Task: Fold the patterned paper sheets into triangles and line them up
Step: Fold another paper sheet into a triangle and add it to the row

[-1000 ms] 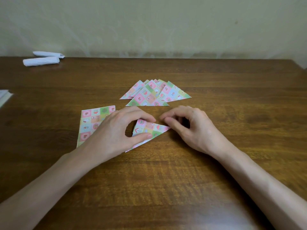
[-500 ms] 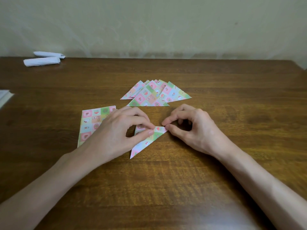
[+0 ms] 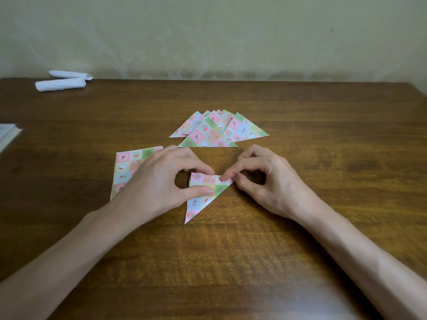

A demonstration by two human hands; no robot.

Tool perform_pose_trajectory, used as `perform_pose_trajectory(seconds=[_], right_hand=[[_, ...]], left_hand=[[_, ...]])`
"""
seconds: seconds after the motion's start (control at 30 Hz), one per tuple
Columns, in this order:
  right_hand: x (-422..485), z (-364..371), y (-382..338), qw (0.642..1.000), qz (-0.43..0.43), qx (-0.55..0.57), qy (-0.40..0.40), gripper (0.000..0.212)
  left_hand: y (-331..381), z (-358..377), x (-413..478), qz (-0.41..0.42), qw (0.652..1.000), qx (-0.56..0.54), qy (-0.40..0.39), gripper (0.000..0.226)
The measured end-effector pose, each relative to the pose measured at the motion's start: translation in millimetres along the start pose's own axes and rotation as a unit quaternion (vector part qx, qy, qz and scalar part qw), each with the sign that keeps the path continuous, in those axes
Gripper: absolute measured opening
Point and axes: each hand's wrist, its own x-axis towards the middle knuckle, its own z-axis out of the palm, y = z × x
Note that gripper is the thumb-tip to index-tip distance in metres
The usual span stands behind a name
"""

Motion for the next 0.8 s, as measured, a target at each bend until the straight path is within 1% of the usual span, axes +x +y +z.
perform_pose_trajectory(seconds=[0.13, 0.4, 0.57, 0.8], right_hand=[[-0.6, 1.2, 0.9, 1.000, -0.014, -0.015, 0.003, 0.024], [-0.6, 4.3, 0.3, 0.998, -0.040, -0.049, 0.012, 0.023], [-0.4, 4.8, -1.5, 0.998, -0.030, -0.046, 0.012, 0.024], [-1.3, 4.6, -2.4, 0.999, -0.031, -0.034, 0.024, 0.024]], left_hand=[[-1.2, 1.0, -0.1, -0.005, 1.000, -0.015, 0.003, 0.038], [-1.4, -0.1, -0.2, 0.006, 0.999, -0.050, 0.018, 0.024], [-0.1, -3.2, 0.1, 0.002, 0.998, -0.061, 0.002, 0.025], [-2.3, -3.8, 1.6, -0.002, 0.999, -0.044, -0.012, 0.024]])
